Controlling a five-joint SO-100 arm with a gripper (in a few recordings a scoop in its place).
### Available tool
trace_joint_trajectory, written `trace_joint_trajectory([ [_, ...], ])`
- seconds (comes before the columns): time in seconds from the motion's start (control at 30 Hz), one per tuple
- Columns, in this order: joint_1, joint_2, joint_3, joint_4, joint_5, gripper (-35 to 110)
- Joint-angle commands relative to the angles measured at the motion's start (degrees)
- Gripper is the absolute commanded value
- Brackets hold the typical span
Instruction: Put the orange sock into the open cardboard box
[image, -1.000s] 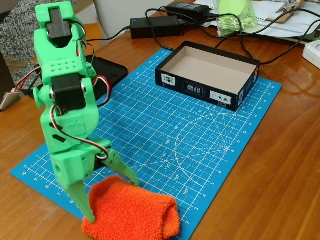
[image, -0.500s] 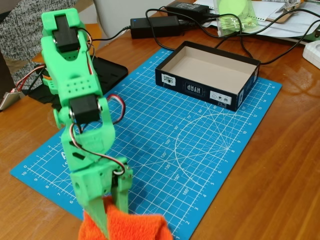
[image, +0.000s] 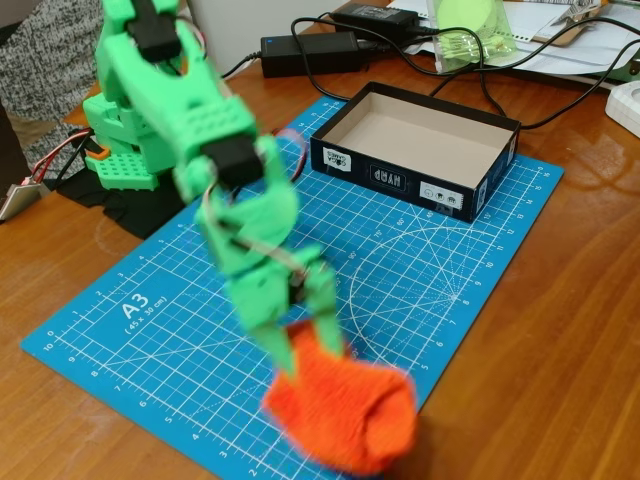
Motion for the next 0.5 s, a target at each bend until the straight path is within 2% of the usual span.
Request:
trace_joint_trajectory([
  [0.0,-5.2,15.8,5.4,1.7,22.1,0],
  [0.17,-13.7,33.7,16.0,2.5,38.5,0],
  [0.47,-27.4,67.3,45.2,1.0,59.9,0],
])
